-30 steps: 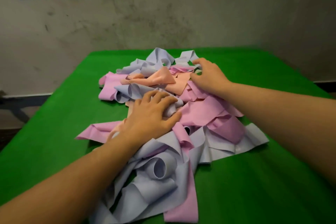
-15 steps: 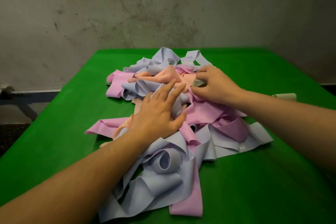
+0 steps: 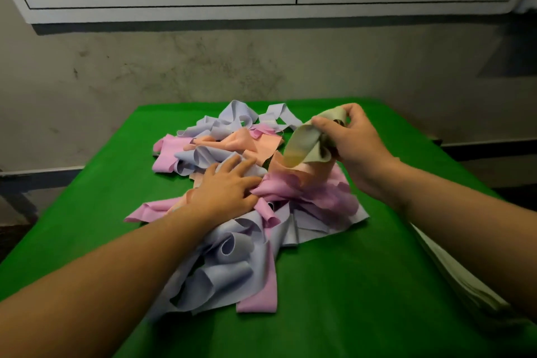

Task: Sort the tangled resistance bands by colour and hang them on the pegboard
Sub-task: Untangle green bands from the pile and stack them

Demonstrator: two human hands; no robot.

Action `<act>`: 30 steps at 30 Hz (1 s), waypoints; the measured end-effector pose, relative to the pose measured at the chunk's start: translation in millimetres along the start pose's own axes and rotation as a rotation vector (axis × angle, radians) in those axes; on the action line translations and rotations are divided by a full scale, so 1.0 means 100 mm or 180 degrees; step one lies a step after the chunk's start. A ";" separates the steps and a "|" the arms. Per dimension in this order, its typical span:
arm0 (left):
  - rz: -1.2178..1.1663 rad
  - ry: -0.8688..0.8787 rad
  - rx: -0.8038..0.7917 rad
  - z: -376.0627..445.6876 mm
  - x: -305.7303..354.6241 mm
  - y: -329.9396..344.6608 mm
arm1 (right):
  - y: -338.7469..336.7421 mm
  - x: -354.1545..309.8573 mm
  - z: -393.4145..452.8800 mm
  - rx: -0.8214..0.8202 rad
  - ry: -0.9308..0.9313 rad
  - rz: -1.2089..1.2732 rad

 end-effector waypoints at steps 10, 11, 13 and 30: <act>-0.1054 -0.0525 -0.0586 -0.06 0.11 -0.41 | -0.48 -0.23 -0.39 0.0409 0.0658 0.0874; -0.1565 -0.0578 -0.0238 -0.07 0.15 -0.57 | -0.47 -0.24 -0.45 0.0359 0.0716 0.0917; -0.2585 -0.0569 0.0419 -0.17 0.26 -0.92 | -0.45 -0.27 -0.57 0.0274 0.0798 0.0978; -0.4522 -0.1449 0.0791 -0.97 0.92 -1.25 | -0.82 -0.75 -1.34 -0.0091 0.0851 0.0759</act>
Point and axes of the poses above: each hand's wrist, its own z-axis towards the middle knuckle, its own y-axis out of the palm, x = y × z, the point moved 10 cm from there along z, towards the middle knuckle, and after that the axes turned 6 degrees about x, right-handed, at the moved point
